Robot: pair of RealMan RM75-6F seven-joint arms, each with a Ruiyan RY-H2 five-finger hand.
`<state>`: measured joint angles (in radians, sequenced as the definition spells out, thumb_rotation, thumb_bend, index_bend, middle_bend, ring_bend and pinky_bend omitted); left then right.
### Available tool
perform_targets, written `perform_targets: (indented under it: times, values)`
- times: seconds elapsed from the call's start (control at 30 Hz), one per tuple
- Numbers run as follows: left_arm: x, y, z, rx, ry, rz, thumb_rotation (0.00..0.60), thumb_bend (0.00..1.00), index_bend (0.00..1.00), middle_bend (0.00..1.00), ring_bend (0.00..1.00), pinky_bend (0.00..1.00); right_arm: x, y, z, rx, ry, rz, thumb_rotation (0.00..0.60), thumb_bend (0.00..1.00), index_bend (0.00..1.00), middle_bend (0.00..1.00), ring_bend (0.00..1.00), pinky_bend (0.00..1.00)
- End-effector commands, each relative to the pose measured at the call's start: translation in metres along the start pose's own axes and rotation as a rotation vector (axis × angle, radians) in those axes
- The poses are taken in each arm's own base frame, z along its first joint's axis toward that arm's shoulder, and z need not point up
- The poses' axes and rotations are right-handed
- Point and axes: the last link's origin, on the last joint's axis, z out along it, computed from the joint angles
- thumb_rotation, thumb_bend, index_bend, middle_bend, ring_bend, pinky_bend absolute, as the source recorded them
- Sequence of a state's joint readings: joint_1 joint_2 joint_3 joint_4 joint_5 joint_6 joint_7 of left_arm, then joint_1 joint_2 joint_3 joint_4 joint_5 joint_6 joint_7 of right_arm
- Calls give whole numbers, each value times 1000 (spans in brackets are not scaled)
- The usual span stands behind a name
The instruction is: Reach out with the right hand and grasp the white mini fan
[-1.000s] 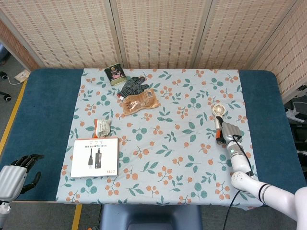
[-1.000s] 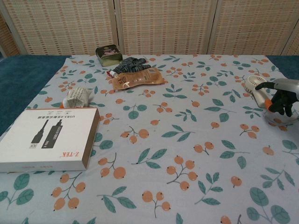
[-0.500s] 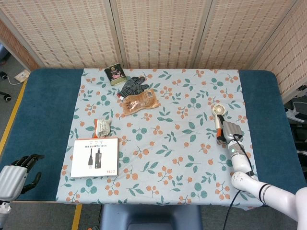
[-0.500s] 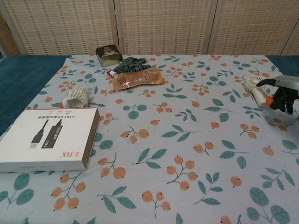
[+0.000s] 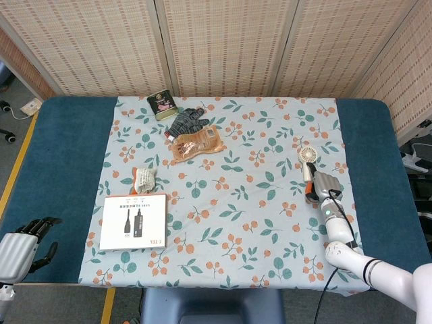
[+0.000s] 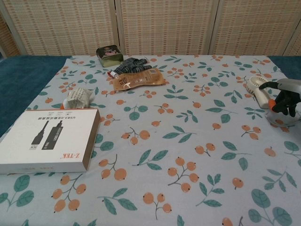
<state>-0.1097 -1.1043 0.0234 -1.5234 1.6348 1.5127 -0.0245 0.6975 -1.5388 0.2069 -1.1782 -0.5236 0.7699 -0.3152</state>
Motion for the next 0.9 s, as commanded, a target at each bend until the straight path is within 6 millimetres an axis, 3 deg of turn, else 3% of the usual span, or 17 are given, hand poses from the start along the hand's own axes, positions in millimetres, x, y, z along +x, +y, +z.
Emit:
perform_targets:
  times: [0.03,0.9]
  values:
    - [0,0,0,1,0,0,600,442,264,287,301,500,0,1,0,-2,0,1,600,669,56,840,664,635]
    - [-1,1,0,-2,-4,2,600,442,264,287,302,500,2,6,-1,-8,7,3,600,669,56,840,664,635]
